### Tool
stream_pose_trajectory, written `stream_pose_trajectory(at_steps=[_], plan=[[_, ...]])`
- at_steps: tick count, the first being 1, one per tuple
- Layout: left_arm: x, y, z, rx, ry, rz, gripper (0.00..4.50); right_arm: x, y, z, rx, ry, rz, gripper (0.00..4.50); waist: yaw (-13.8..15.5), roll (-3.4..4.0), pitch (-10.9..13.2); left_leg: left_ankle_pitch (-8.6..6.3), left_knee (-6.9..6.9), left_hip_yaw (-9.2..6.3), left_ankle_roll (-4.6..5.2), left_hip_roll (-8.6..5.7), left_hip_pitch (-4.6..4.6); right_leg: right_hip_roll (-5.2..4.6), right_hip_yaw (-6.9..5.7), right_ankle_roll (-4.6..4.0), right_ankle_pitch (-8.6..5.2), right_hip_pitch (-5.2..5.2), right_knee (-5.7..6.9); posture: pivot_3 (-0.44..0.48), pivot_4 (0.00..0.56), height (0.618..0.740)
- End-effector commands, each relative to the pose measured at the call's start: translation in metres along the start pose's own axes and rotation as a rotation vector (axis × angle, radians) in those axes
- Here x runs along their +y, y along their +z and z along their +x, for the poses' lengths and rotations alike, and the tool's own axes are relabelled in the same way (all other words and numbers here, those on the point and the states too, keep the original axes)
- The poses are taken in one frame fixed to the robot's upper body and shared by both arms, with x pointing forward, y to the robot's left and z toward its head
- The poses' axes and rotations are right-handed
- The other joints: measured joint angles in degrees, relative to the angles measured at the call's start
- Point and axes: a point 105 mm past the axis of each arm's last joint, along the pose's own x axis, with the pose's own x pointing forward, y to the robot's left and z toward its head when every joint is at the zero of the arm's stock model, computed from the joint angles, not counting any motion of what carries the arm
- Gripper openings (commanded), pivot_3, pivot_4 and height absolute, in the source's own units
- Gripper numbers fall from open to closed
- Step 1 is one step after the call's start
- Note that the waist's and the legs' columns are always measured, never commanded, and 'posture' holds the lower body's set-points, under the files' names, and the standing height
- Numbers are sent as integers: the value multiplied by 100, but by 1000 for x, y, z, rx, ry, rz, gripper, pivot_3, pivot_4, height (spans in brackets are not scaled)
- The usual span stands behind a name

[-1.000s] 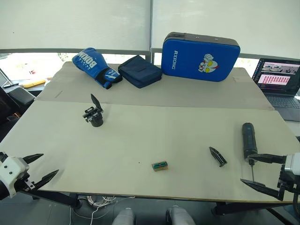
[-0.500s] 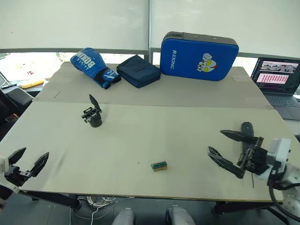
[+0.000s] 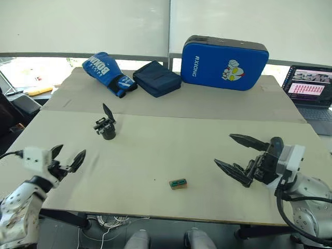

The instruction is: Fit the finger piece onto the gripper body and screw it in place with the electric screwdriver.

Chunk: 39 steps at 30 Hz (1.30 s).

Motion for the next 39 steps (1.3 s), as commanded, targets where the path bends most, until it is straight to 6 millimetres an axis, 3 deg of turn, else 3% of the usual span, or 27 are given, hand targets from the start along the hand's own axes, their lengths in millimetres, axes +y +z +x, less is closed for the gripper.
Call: stream_pose_trajectory(at_steps=[1, 12, 34, 37, 39], plan=[[-2, -7, 17, 36, 14, 23, 4438, 1, 10, 6, -18, 6, -46, 4500, -50, 0, 0, 0, 0, 0, 0, 1, 0, 1, 0, -1, 1, -1, 0, 0, 150, 740], [-26, -23, 81, 87, -5, 4, 4438, 4, 10, 6, -14, -11, -43, 4500, -68, -2, 1, 0, 2, 0, 1, -3, -1, 0, -1, 0, 3, -1, 5, 0, 150, 740], [-34, -33, 125, 86, -21, 14, 4438, 4, 7, 6, -3, -12, -39, 4500, -46, -2, 1, 1, 6, 0, 1, -10, 0, -3, -1, 9, 5, 2, 7, 0, 150, 740], [-40, -35, 128, 87, -45, -1, 3609, 6, 6, 5, 3, -12, -31, 4500, -37, -1, 0, 1, 6, 0, 1, -11, 0, -3, -1, 11, 4, 2, 7, 0, 150, 740], [-43, -38, 128, 92, -58, -9, 2585, 8, 5, 4, 7, -11, -29, 4500, -16, -1, 0, 1, 6, 0, 1, -12, 0, -4, -1, 12, 4, 3, 7, 0, 150, 740]])
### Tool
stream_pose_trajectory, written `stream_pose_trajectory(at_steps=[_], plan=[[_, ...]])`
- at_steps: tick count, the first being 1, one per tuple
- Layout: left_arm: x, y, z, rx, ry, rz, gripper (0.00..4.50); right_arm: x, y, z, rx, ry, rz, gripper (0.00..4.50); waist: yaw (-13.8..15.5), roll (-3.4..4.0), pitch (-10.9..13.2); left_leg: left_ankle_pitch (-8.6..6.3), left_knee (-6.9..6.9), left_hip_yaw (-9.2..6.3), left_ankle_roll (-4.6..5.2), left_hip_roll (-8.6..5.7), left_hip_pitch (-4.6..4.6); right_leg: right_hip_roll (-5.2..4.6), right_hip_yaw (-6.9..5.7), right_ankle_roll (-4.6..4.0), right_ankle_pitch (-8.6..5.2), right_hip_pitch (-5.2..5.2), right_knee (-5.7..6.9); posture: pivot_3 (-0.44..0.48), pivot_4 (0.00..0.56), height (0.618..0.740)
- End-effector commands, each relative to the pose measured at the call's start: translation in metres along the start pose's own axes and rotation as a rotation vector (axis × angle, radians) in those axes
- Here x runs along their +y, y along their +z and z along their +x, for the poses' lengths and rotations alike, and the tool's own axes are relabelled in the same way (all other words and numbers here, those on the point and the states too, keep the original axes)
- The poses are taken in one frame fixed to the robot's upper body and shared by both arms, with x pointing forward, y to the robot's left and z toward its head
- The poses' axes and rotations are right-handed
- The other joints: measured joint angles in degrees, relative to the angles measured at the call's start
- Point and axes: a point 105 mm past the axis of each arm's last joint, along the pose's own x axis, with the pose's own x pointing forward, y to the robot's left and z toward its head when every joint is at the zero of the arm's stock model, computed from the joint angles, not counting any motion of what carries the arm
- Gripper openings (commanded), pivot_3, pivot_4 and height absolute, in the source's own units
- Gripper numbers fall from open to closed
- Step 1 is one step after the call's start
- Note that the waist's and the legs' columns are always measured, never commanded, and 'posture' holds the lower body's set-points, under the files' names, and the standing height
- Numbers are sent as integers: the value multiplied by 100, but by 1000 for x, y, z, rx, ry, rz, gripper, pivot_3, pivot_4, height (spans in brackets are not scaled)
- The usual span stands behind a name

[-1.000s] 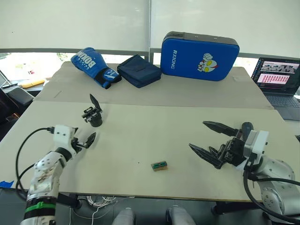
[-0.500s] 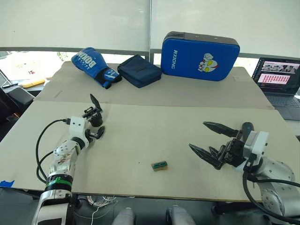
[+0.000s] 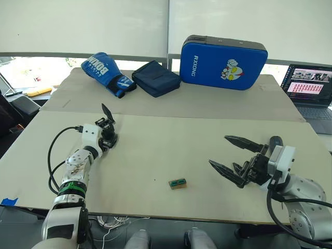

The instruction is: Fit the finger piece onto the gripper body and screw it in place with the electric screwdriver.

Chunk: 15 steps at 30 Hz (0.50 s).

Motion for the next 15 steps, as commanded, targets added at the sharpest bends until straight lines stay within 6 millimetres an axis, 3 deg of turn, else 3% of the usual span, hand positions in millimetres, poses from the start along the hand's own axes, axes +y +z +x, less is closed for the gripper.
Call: stream_pose_trajectory(at_steps=[1, 6, 10, 15], plan=[[-11, -7, 2, 12, -49, -15, 2322, 3, 10, 0, -23, 10, -31, 4500, 14, 0, 0, 0, 0, 0, 0, 0, 0, 0, 0, 0, 0, 0, 0, 0, 150, 740], [-18, 9, -4, -87, -119, 4, 2346, 2, 10, -5, -10, 0, -37, 4500, 6, 1, -1, 0, 1, 0, 0, -2, -1, -1, 1, 0, 1, 1, -3, 0, 150, 740], [-67, 41, -25, -221, -372, 79, 2346, 1, 12, -15, 22, -9, -50, 4500, -1, 1, 1, -1, 0, 0, 0, -3, -10, -6, 4, -2, 2, -3, -5, 0, 150, 740], [-105, 63, -46, -260, -476, 69, 2346, -4, 14, -22, 36, -50, -39, 4500, 9, -10, 9, -2, 1, -1, 0, 0, -21, -6, 4, -3, 7, -10, -10, 0, 150, 740]])
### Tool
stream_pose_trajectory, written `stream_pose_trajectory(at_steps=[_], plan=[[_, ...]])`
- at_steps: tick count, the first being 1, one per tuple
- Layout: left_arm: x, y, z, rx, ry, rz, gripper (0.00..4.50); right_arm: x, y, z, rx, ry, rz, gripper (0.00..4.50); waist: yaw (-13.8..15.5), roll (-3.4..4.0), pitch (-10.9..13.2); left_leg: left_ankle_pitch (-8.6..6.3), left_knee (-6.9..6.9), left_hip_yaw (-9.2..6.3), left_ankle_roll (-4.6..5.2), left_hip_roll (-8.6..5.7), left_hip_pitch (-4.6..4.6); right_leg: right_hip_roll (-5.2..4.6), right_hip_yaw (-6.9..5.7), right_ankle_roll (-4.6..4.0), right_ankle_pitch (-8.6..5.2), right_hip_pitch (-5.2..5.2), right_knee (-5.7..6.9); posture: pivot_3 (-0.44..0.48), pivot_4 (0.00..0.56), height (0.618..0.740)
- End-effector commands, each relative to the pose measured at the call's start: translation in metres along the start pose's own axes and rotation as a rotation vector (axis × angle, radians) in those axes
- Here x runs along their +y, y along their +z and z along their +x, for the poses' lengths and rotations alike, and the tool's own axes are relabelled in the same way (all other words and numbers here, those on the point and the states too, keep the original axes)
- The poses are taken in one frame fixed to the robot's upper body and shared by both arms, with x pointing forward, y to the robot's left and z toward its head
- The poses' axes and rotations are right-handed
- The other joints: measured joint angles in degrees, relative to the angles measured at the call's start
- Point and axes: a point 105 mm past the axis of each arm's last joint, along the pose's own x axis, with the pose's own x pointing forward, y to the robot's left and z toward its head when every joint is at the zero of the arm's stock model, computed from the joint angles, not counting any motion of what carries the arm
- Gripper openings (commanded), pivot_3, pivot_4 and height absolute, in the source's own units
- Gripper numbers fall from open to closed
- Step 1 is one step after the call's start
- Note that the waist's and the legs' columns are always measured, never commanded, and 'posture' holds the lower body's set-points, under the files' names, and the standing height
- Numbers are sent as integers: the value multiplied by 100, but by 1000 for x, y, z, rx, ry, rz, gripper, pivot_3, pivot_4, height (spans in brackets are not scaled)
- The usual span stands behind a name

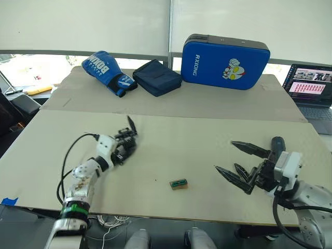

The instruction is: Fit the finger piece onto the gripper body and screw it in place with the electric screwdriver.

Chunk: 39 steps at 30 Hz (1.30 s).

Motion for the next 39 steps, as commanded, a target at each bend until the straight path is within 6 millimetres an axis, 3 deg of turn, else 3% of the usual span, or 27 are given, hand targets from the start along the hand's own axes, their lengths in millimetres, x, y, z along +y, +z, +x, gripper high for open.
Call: stream_pose_trajectory(at_steps=[1, 3, 5, 14, 18, 26, 28, 31, 39], plan=[[-22, 52, 7, -139, -74, 59, 2346, -2, 13, -3, -32, -12, -21, 4500, -7, -1, 1, 0, 0, 0, 0, 4, 2, 5, 0, -1, 1, 0, 0, 0, 150, 740], [-49, 49, 13, -110, -167, 113, 2346, 0, 12, -5, -24, -16, -18, 4500, -20, 3, 0, 0, 0, 0, 0, 8, 7, 9, -1, 4, -3, 1, 1, 0, 150, 740], [-63, 45, 18, -97, -203, 124, 2346, 2, 12, -6, -20, -22, -15, 4500, -29, 7, -1, 0, 0, 1, 0, 6, 9, 8, 1, 14, -9, 5, 0, 0, 150, 740], [-96, 22, 46, -51, -232, 46, 2346, 9, 12, -12, 0, -24, 2, 4500, -45, 7, 1, 0, 0, 1, 1, 3, 9, 8, 3, 21, -13, 5, -1, 0, 150, 740], [-110, 12, 48, -17, -269, 60, 2346, 11, 11, -15, 14, -17, 3, 4500, -30, 9, -1, 0, 0, 2, 1, 0, 10, 5, 3, 25, -15, 10, -3, 0, 150, 740], [-109, 5, 45, 18, -304, 13, 2346, 12, 10, -21, 34, -16, 4, 4500, 2, 13, -3, 0, 1, 2, 1, -1, 10, 5, 3, 36, -22, 11, -4, 0, 150, 740], [-108, 4, 43, 25, -312, 9, 3383, 12, 10, -22, 37, -23, 5, 4500, 5, 14, -3, 0, 1, 2, 1, -1, 11, 5, 3, 36, -22, 11, -4, 0, 150, 740], [-100, 6, 41, 26, -306, 21, 4462, 13, 10, -24, 40, -29, 5, 4500, -2, 14, -4, 0, 1, 2, 1, 0, 12, 6, 3, 36, -22, 11, -3, 0, 150, 740], [-78, 7, 22, 64, -406, 67, 4462, 14, 10, -27, 50, -44, 14, 4500, -16, 15, -4, 0, 0, 2, 1, 3, 13, 8, 2, 36, -23, 10, -1, 0, 150, 740]])
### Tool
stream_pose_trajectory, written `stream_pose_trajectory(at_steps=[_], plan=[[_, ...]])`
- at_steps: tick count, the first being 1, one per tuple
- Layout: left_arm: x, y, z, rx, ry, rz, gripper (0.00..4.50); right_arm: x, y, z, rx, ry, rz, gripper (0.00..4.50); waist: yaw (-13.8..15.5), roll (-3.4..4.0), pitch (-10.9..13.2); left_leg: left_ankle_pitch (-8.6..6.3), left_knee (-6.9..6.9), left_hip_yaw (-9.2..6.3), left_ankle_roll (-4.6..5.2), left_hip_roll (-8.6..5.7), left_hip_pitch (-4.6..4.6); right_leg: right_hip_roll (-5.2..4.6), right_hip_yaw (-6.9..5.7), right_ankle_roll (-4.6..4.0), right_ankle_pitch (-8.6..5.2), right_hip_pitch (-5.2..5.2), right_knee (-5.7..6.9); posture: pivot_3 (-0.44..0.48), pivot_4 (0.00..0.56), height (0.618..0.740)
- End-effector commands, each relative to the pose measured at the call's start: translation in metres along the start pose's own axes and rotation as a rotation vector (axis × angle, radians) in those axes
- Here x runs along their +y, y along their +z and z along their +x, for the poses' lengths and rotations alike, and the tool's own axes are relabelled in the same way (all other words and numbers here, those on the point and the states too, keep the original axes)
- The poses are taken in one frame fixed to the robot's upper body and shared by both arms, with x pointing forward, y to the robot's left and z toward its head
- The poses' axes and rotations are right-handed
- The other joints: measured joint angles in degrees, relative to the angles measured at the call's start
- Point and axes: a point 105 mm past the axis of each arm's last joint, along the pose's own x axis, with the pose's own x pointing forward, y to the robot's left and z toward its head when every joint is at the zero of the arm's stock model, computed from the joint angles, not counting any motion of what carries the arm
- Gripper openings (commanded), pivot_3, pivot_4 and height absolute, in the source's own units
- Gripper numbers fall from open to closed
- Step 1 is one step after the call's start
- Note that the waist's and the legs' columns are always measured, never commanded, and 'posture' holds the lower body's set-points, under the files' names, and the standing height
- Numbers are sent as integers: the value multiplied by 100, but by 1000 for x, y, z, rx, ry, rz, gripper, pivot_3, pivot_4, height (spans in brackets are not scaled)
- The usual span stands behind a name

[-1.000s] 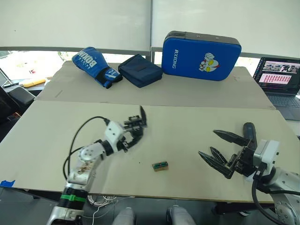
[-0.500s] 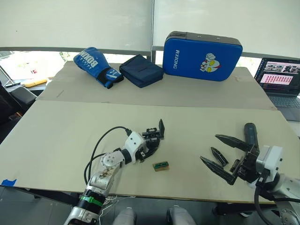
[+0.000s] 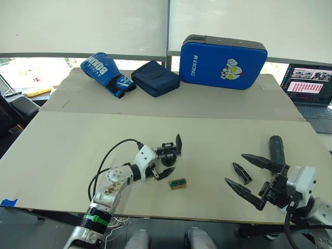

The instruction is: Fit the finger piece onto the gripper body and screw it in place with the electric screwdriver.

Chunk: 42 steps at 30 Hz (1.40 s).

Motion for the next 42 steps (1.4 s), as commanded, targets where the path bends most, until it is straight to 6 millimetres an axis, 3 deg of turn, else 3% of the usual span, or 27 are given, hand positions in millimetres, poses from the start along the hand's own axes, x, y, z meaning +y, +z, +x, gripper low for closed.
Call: stream_pose_trajectory(at_steps=[1, 6, 12, 23, 24, 26, 29, 37, 42], plan=[[9, 8, -15, -12, -74, 16, 4462, -1, 13, -2, -37, -14, -26, 4500, -8, 0, 0, 0, 0, 0, 0, 0, 0, 1, -1, 0, 0, 0, 1, 0, 150, 740], [18, 7, -26, 26, -229, 45, 4462, 2, 12, -3, -34, -11, -13, 4500, 5, 2, 0, 0, 0, 0, 0, -1, -1, -1, -2, 0, -1, 1, -1, 0, 150, 740], [28, 6, -5, 33, -308, 70, 4462, 5, 13, -2, -37, -16, -5, 4500, 34, 1, 0, 0, 4, 1, 1, -6, -3, -3, -3, 0, 0, 4, -3, 0, 150, 740], [23, 6, 23, 2, -382, 73, 4462, 5, 15, -2, -32, -20, -6, 4500, -31, -2, 1, 0, 4, 1, 3, -5, -3, -1, -4, 3, -1, 3, 2, 0, 150, 740], [24, 5, 23, 5, -369, 81, 4073, 6, 15, -3, -30, -24, -4, 4500, -31, -2, 1, 0, 4, 1, 3, -6, -3, -1, -3, 3, -1, 3, 2, 0, 150, 740], [26, 3, 24, 3, -345, 91, 3737, 7, 15, -3, -27, -30, -2, 4500, -32, -1, 1, 0, 4, 1, 3, -6, -3, -2, -3, 3, -1, 4, 2, 0, 150, 740], [28, 11, 22, -54, -321, 75, 2372, 9, 14, -4, -24, -33, 2, 4500, -33, -1, 1, 0, 5, 1, 3, -5, -3, -1, -3, 3, -1, 4, 4, 0, 150, 740], [36, 46, 27, -148, -56, -17, 2310, 7, 14, -5, -19, -33, 2, 4500, -31, -2, 2, 0, 6, 0, 3, -4, -6, -3, -1, 4, 0, 0, 5, 0, 150, 740], [17, 46, 24, -103, 20, -9, 2311, 10, 13, -6, -14, -22, 19, 4500, -36, -1, 2, -1, 5, 0, 3, -3, -6, -3, 1, 2, 0, -2, 4, 0, 150, 740]])
